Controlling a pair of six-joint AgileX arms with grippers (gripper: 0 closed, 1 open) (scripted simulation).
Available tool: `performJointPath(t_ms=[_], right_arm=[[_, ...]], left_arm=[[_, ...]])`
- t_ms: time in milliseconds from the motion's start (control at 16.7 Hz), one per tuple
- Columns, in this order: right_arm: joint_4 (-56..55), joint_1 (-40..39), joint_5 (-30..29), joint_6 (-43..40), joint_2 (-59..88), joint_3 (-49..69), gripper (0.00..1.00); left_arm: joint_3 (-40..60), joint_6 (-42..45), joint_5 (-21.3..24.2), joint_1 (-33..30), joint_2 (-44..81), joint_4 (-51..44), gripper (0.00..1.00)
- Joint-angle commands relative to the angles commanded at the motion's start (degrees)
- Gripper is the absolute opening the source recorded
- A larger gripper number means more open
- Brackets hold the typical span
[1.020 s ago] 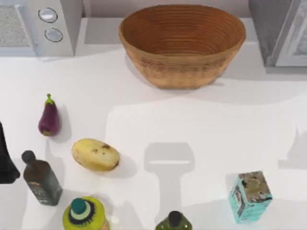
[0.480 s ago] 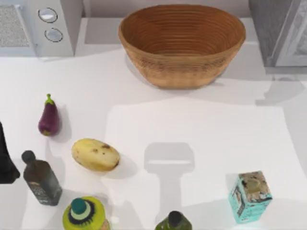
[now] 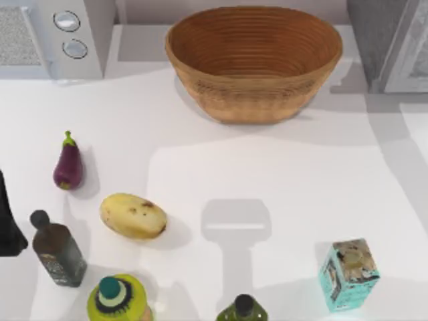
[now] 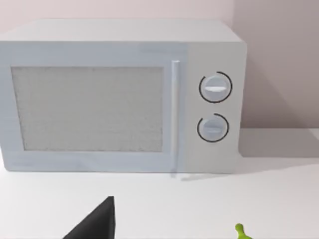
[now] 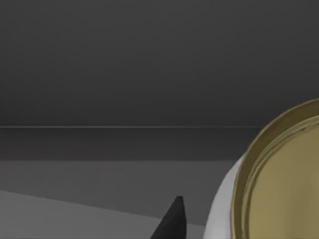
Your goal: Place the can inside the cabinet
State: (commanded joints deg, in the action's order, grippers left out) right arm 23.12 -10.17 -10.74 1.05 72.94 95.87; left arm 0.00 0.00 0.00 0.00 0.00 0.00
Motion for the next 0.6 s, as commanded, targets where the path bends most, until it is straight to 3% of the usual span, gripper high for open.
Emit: performJointPath(t_ms=[600], right_arm=[[1.2, -0.1, -0.4, 0.1, 3.8, 4.7, 0.00]], left_arm=[[0.0, 0.0, 0.0, 0.0, 0.0, 0.0, 1.00]])
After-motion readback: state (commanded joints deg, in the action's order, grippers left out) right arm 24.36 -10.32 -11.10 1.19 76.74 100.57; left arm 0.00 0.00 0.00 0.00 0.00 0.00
